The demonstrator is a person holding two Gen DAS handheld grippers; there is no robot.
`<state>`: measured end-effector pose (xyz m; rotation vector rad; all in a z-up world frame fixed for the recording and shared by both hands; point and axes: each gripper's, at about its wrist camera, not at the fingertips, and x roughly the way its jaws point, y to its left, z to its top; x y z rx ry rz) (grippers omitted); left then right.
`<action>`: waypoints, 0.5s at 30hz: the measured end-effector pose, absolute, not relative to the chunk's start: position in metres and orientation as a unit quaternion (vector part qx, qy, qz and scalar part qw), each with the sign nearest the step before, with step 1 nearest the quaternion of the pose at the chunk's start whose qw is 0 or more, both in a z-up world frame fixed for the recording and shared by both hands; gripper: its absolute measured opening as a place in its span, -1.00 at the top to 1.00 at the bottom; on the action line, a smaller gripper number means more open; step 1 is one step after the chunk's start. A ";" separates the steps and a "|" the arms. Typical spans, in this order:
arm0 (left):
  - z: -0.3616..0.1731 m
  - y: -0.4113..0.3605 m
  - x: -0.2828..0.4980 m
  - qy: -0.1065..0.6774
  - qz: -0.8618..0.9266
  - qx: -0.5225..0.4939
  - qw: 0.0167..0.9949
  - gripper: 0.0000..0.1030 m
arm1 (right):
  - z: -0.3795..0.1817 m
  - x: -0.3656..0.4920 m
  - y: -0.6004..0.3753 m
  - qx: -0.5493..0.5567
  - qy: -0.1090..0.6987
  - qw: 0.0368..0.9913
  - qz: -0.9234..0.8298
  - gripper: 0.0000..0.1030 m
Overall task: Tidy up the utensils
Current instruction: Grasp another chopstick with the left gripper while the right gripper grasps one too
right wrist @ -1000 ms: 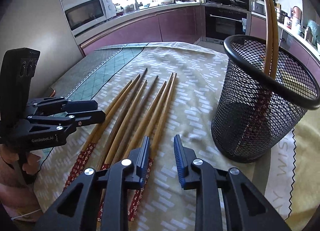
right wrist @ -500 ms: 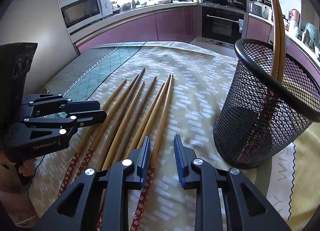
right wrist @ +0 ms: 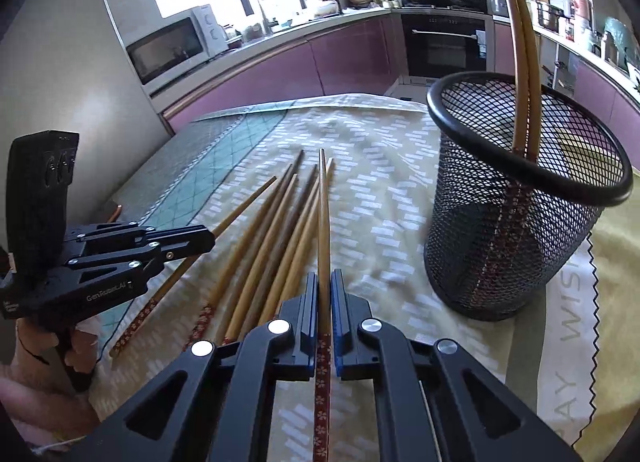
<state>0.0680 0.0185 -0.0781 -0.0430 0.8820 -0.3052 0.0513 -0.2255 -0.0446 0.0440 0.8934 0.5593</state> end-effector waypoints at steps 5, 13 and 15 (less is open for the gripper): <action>-0.080 0.012 0.061 0.431 -0.172 -0.012 0.886 0.85 | -0.044 0.045 -0.216 -0.008 0.436 0.852 0.289 0.89; -0.086 0.008 0.071 0.447 -0.186 0.018 0.875 0.77 | -0.049 0.055 -0.202 -0.067 0.447 0.851 0.268 0.75; -0.086 0.008 0.076 0.451 -0.192 0.017 0.872 0.76 | -0.049 0.060 -0.199 -0.066 0.448 0.850 0.268 0.69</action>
